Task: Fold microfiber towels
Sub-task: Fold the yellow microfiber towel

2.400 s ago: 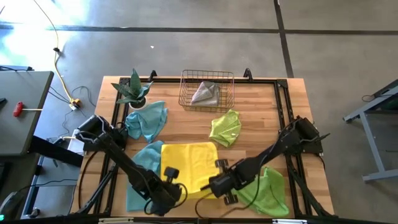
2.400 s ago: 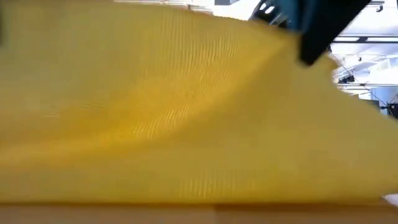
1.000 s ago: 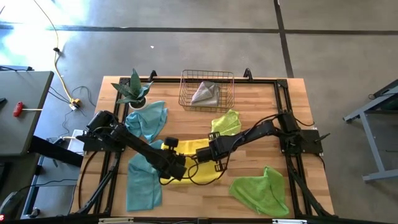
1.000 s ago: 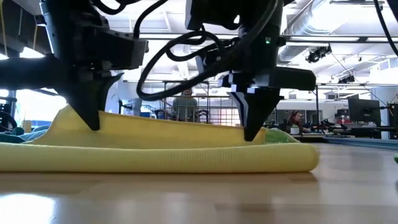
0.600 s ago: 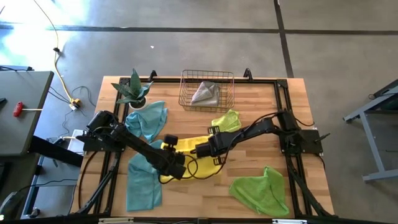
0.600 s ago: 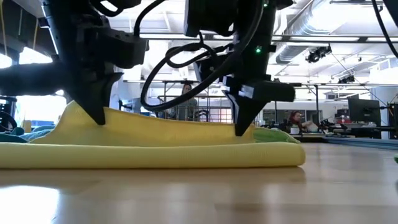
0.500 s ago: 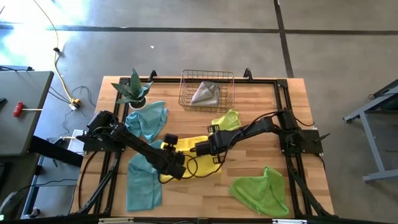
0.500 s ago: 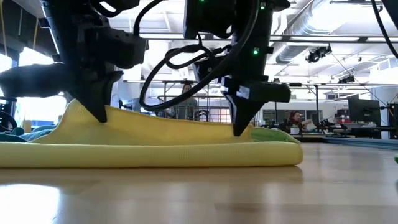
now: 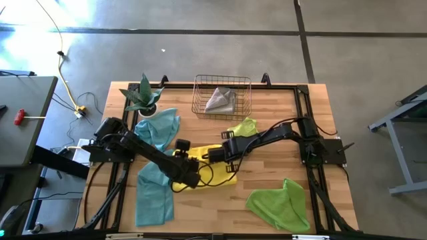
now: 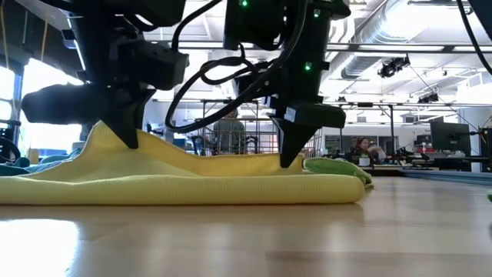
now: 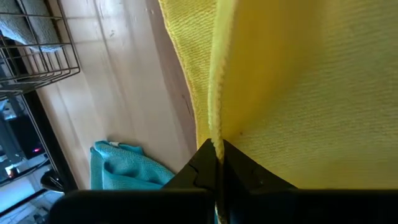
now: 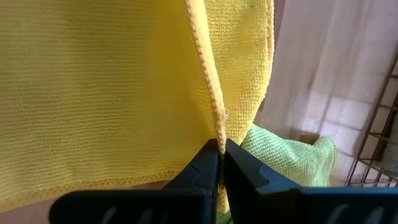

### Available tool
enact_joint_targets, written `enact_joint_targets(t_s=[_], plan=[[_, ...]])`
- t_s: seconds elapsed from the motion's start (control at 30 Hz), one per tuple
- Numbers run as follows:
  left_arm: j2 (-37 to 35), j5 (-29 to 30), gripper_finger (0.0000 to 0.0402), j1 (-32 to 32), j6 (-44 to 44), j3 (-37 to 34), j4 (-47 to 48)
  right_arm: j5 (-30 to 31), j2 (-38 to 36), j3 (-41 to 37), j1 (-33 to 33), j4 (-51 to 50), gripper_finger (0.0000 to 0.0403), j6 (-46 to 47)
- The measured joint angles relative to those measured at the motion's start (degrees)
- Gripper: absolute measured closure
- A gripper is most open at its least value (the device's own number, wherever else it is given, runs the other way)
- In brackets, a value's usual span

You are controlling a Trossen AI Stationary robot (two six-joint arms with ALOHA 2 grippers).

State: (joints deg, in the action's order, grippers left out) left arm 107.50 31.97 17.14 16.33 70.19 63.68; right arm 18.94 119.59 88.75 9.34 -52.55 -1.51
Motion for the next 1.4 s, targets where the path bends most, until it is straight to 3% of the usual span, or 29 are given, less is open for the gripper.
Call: enact_joint_targets(t_s=[0.23, 0.47, 0.7, 0.97, 1.07, 1.17, 1.27, 1.4], plan=[[0.0, -3.0, 0.0401, -1.4, 0.0, 0.0, 0.0, 0.0, 0.0, 0.0, 0.0, 0.1, 0.0385, 0.0], [0.0, -3.8, 0.0391, -1.7, 2.1, 0.0, 0.5, 0.3, 0.0, 0.0, 0.0, 0.1, 0.0327, 0.0], [0.0, -4.5, 0.033, -2.2, 3.0, 0.0, 0.7, 9.3, 0.0, 0.0, 0.0, -2.8, 0.0273, 0.9], [0.0, -3.2, 0.0254, -2.2, 4.4, 0.0, 3.2, 16.0, 0.0, 0.0, 0.2, -8.1, 0.0266, 4.7], [0.0, 0.5, 0.0242, -2.2, 7.8, 0.0, 7.6, 15.2, -0.2, 0.0, 0.8, -10.0, 0.0269, 7.5], [0.0, 0.9, 0.0239, -2.2, 11.3, 0.0, 11.0, 10.7, -0.7, 0.0, 2.0, -10.6, 0.027, 10.2], [-0.3, -3.3, 0.0244, -1.1, 12.1, 0.0, 10.7, 5.3, -1.9, 0.0, 3.7, -10.6, 0.027, 12.8], [-1.5, -10.3, 0.0254, 3.2, 6.2, 0.0, 5.9, 0.8, -4.8, 0.0, 7.2, -10.5, 0.027, 16.7]])
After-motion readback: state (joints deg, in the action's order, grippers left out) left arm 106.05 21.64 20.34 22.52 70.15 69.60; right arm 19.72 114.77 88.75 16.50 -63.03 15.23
